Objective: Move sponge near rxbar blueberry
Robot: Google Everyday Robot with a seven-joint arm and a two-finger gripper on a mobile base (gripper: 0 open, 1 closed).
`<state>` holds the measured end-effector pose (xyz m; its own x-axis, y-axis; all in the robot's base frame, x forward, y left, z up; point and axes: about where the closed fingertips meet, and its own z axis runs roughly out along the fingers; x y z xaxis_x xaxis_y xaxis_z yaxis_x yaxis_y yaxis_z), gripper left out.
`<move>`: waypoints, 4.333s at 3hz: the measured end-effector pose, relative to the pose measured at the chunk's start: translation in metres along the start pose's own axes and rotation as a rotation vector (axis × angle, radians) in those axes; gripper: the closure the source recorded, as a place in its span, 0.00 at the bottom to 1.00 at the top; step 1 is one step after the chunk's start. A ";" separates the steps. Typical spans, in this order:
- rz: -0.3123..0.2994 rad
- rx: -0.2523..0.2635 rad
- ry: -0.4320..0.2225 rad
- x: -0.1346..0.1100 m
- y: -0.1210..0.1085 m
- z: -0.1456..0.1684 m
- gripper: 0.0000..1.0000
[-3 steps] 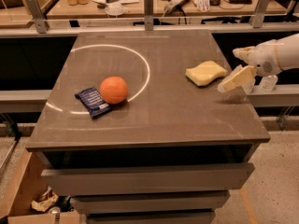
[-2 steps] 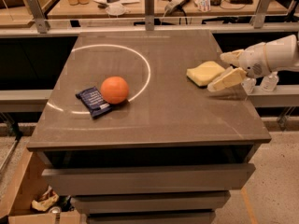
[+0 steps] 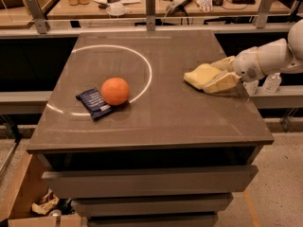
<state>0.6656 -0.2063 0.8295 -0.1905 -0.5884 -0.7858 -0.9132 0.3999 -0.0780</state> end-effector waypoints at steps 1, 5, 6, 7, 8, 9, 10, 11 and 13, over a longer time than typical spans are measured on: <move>0.000 0.000 0.000 -0.002 0.000 -0.002 0.87; 0.000 -0.001 -0.002 -0.004 0.002 -0.001 1.00; -0.001 -0.006 -0.027 -0.019 0.024 0.006 1.00; -0.040 0.026 -0.131 -0.075 0.075 0.009 1.00; -0.031 -0.029 -0.133 -0.076 0.107 0.043 1.00; -0.047 -0.066 -0.082 -0.075 0.119 0.041 1.00; -0.057 -0.099 -0.072 -0.084 0.142 0.043 1.00; -0.059 -0.134 -0.071 -0.095 0.166 0.050 1.00; -0.102 -0.133 -0.050 -0.109 0.202 0.078 0.82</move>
Offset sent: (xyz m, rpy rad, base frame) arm 0.0000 0.0001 0.0028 0.0000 -0.0001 0.0003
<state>0.5298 -0.0064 0.8515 -0.0794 -0.5844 -0.8076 -0.9672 0.2412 -0.0795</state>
